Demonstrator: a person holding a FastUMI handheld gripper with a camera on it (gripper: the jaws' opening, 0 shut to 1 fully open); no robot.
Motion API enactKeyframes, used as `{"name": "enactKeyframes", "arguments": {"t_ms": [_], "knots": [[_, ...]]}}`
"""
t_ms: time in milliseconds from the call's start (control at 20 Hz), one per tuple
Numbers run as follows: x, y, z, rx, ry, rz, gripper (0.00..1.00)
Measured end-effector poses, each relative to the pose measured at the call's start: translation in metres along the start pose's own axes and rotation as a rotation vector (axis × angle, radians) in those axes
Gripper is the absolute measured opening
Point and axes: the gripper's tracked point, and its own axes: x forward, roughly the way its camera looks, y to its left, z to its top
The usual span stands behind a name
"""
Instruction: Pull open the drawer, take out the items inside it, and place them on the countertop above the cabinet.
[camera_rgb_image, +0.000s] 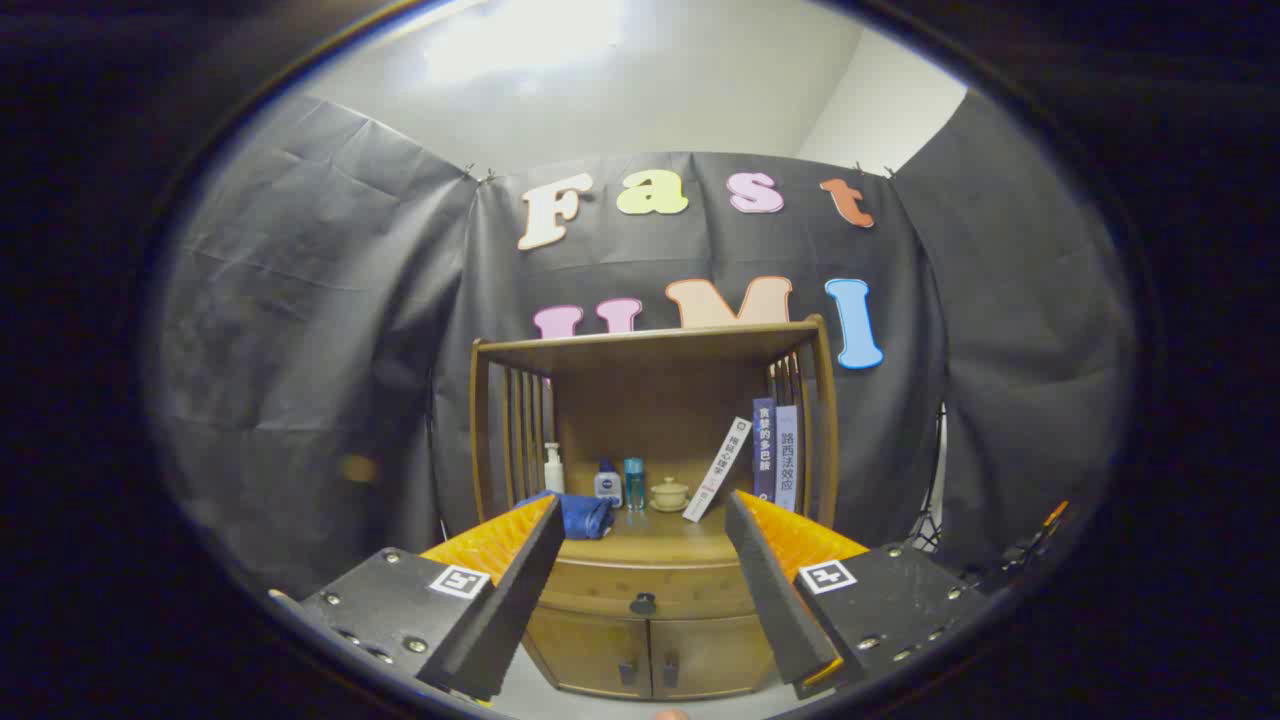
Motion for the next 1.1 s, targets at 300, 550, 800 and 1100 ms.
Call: {"name": "enactKeyframes", "arguments": {"t_ms": [300, 550, 800, 1100], "knots": [[-0.034, -0.009, -0.009, 0.024, -0.003, -0.083, 0.97], [-0.05, 0.014, -0.032, -0.024, 0.004, -0.079, 0.97], [-0.046, 0.036, -0.037, 0.014, 0.025, -0.016, 0.97], [-0.042, 0.037, -0.026, 0.017, -0.001, -0.015, 0.97]]}}
